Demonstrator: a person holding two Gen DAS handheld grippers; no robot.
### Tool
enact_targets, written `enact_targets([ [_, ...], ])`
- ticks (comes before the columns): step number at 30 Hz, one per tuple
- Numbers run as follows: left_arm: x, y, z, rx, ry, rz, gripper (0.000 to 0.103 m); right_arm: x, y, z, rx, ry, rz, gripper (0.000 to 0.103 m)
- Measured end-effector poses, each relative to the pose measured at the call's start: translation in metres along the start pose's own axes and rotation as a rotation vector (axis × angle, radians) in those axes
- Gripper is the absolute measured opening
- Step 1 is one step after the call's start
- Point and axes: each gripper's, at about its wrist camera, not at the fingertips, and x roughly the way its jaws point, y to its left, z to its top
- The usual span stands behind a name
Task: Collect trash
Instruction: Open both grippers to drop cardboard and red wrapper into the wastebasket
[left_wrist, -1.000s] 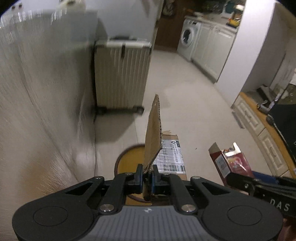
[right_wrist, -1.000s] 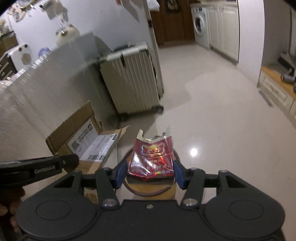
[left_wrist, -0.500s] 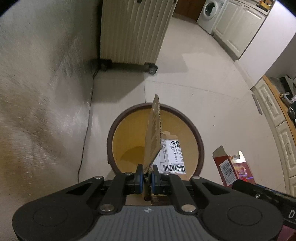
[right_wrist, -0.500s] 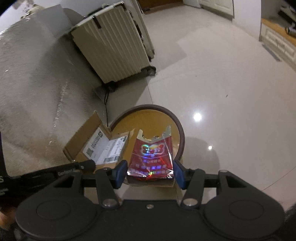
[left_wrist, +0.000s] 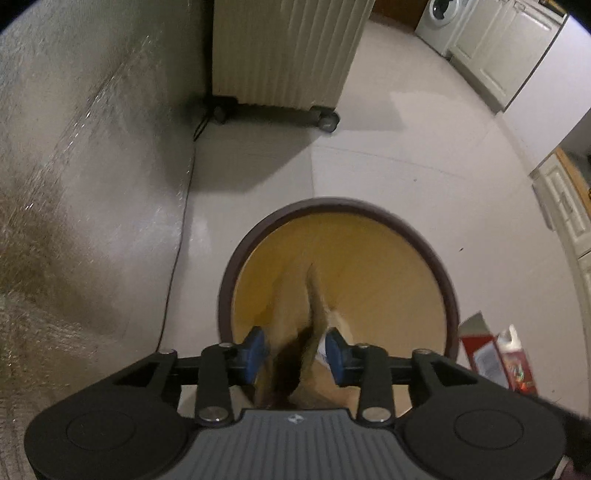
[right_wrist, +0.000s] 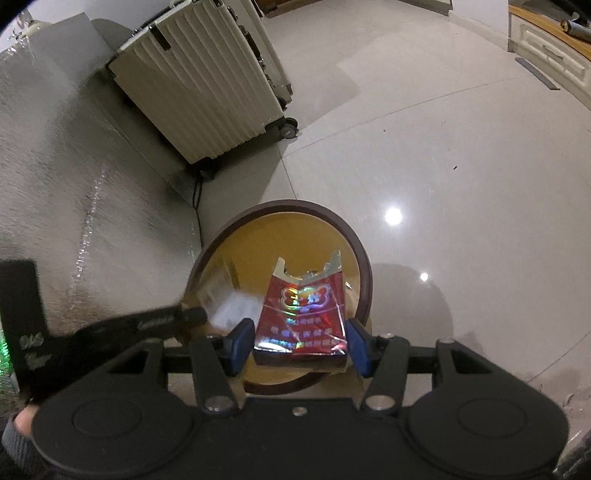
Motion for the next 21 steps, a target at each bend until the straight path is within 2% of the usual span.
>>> enact_targets([
  [4, 0.000, 0.002, -0.008, 0.063, 0.022, 0.013, 0.045, 0.018, 0.000, 0.008, 0.016, 0.026, -0.006, 0.055],
  [10, -0.007, -0.004, -0.021, 0.132, 0.030, 0.044, 0.062, 0.033, 0.011, 0.023, 0.020, 0.026, 0.035, 0.058],
  [11, -0.008, -0.003, -0.023, 0.135, 0.035, 0.046, 0.062, 0.036, 0.012, 0.026, 0.031, 0.026, 0.049, 0.062],
  [12, -0.009, -0.003, -0.024, 0.136, 0.041, 0.045, 0.062, 0.039, 0.011, 0.028, 0.046, 0.033, 0.061, 0.071],
  [13, -0.011, -0.002, -0.025, 0.140, 0.052, 0.042, 0.062, 0.041, 0.010, 0.028, 0.058, 0.040, 0.063, 0.074],
  [21, -0.020, 0.005, -0.034, 0.148, 0.083, 0.059, 0.063, 0.042, 0.004, 0.010, 0.005, 0.100, 0.018, 0.073],
])
